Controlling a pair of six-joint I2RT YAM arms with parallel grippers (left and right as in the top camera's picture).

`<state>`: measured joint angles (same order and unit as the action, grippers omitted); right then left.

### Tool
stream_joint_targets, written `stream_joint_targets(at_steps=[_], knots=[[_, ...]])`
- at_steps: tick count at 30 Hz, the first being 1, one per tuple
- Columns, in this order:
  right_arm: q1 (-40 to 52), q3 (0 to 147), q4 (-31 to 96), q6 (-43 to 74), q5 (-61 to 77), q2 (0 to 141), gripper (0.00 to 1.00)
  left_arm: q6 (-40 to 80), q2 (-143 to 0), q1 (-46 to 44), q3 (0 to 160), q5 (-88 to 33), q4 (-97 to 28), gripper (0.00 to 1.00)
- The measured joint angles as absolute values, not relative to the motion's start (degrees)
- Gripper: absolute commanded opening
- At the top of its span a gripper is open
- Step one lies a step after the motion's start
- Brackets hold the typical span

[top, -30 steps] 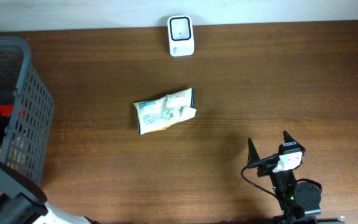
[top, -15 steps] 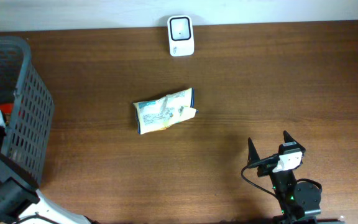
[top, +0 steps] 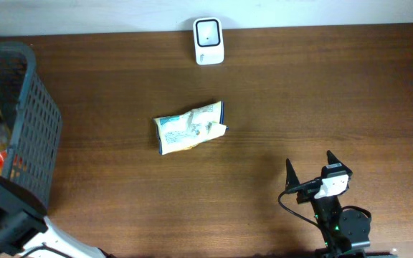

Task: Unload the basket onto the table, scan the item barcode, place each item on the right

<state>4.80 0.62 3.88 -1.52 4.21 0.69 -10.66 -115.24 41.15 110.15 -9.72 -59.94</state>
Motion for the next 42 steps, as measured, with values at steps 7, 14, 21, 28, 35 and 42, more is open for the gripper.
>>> stream_joint_targets(at_steps=[7,14,21,28,35,42], knots=[[4.8,0.6,3.9,-1.5,4.2,0.7,0.99,-11.6,-100.5,27.3,118.4,-9.3,-58.4,0.00],[4.8,0.6,3.9,-1.5,4.2,0.7,0.99,-9.0,-86.8,9.2,120.3,-4.0,-67.8,0.00],[4.8,0.6,3.9,-1.5,4.2,0.7,0.99,-2.4,-101.9,-6.0,95.0,-4.7,-62.6,0.00],[4.8,0.6,3.9,-1.5,4.2,0.7,0.99,8.9,-112.5,-6.2,77.9,-4.6,-44.9,0.27],[4.8,0.6,3.9,-1.4,4.2,0.7,0.99,10.8,-112.7,-11.1,88.8,-9.8,-57.9,0.99],[4.8,0.6,3.9,-1.5,4.2,0.7,0.99,3.1,-102.8,6.7,137.1,1.1,-72.4,0.99]])
